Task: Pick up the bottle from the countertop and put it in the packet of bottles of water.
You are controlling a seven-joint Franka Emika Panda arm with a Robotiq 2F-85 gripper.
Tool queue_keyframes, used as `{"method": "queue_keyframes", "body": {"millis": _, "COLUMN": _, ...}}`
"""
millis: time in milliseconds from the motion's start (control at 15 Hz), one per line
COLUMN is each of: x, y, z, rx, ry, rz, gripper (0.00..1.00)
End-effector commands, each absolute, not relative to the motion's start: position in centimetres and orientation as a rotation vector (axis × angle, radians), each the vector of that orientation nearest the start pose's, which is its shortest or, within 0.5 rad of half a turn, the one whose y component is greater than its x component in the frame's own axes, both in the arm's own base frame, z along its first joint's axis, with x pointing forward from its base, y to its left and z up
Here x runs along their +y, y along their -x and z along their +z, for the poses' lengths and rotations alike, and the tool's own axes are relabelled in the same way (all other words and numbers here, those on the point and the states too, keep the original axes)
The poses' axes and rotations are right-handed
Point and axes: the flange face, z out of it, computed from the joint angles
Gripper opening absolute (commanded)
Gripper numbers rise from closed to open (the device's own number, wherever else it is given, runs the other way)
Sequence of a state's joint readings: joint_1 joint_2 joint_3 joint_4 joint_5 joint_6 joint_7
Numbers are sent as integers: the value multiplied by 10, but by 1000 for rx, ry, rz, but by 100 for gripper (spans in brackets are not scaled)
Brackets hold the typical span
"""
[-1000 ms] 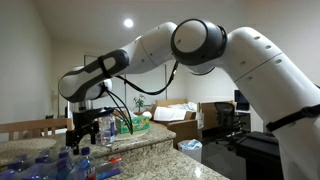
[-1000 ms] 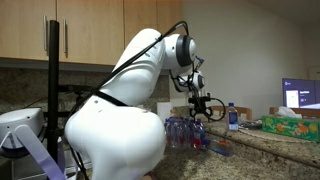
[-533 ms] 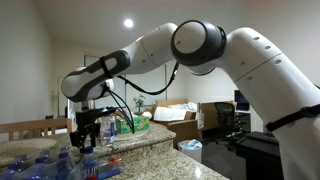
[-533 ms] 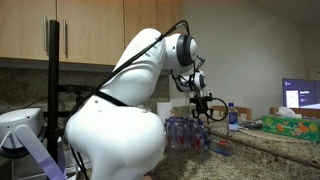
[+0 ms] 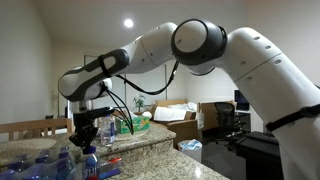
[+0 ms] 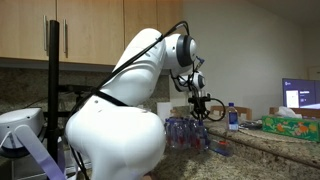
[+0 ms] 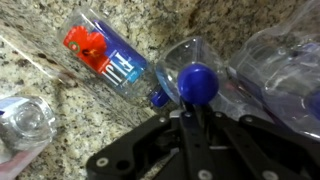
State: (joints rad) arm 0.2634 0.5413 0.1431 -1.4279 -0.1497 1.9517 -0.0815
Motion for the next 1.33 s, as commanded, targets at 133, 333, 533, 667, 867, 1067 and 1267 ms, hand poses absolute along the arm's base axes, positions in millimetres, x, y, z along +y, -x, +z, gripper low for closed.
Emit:
{"method": "queue_keyframes", "body": {"millis": 133, "x": 236, "y": -652, "z": 399, "rx": -841, "ry": 3080, "rz": 4, "gripper": 49}}
{"method": "queue_keyframes", "body": {"millis": 333, "x": 232, "y": -652, "z": 404, "rx": -829, "ry": 3080, "rz": 2, "gripper": 67}}
{"method": "queue_keyframes", "body": {"millis": 533, "x": 231, "y": -651, "z": 403, "rx": -826, "ry": 3063, "rz": 36, "gripper": 86}}
{"method": "queue_keyframes", "body": {"millis": 667, "x": 230, "y": -648, "z": 399, "rx": -828, "ry": 3046, "rz": 79, "gripper": 98}}
{"method": "queue_keyframes", "body": {"millis": 867, "x": 231, "y": -646, "z": 394, "rx": -841, "ry": 3026, "rz": 117, "gripper": 100}}
{"method": "queue_keyframes", "body": {"millis": 1067, "x": 237, "y": -645, "z": 386, "rx": -876, "ry": 2996, "rz": 157, "gripper": 100}}
{"method": "queue_keyframes", "body": {"millis": 1267, "x": 241, "y": -642, "z": 380, "rx": -902, "ry": 2971, "rz": 181, "gripper": 100}}
